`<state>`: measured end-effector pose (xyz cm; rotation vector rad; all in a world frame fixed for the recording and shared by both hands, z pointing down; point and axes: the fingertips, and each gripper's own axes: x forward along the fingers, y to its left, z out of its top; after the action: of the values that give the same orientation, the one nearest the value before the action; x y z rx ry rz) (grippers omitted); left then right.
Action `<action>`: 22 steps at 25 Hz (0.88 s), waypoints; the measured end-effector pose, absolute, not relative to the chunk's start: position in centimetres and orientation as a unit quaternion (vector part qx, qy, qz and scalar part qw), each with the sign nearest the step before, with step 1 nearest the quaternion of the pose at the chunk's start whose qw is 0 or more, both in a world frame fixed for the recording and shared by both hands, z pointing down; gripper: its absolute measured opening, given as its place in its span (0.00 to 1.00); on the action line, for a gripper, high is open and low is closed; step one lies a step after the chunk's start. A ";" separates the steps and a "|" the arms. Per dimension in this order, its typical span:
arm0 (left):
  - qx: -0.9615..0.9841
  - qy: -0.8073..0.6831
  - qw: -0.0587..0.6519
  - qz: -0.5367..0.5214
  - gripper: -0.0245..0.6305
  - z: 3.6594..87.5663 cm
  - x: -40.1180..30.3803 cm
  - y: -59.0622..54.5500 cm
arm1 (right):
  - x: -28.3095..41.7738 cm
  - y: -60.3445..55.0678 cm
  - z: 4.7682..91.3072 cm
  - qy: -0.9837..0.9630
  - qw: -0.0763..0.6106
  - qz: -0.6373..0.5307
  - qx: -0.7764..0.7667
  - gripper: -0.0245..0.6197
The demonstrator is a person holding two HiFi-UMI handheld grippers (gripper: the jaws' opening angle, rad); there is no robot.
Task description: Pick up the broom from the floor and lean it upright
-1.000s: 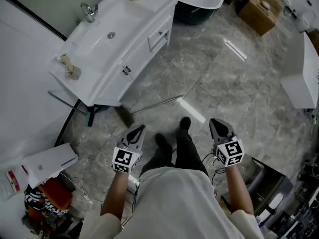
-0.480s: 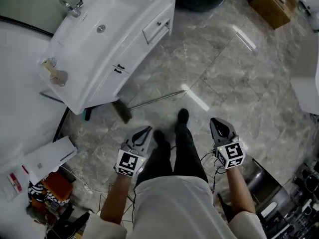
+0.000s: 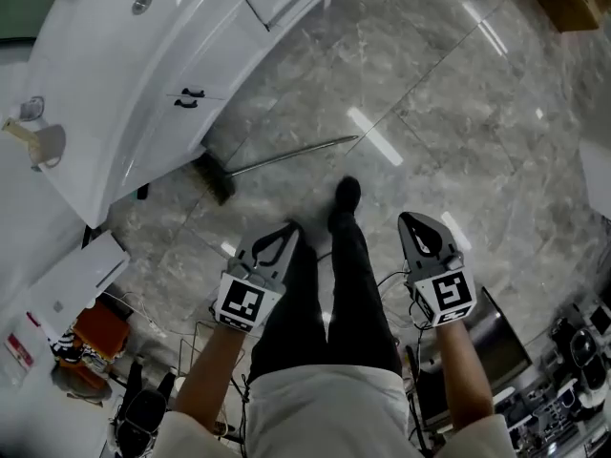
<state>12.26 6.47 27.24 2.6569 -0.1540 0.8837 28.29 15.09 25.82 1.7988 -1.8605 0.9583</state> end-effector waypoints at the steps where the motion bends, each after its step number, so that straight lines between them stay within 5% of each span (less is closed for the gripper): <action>1: 0.933 -0.052 0.166 0.315 0.06 28.8 12.6 6.4 | 28.6 14.8 27.3 -0.661 0.191 0.345 0.638 0.05; 22: 0.926 0.002 0.099 0.365 0.06 60.7 13.4 3.4 | 29.1 11.3 58.1 -0.663 0.193 0.366 0.624 0.05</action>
<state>13.39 3.41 60.67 2.7368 0.0060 1.0803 29.10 11.35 58.08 1.7520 -1.8593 1.0280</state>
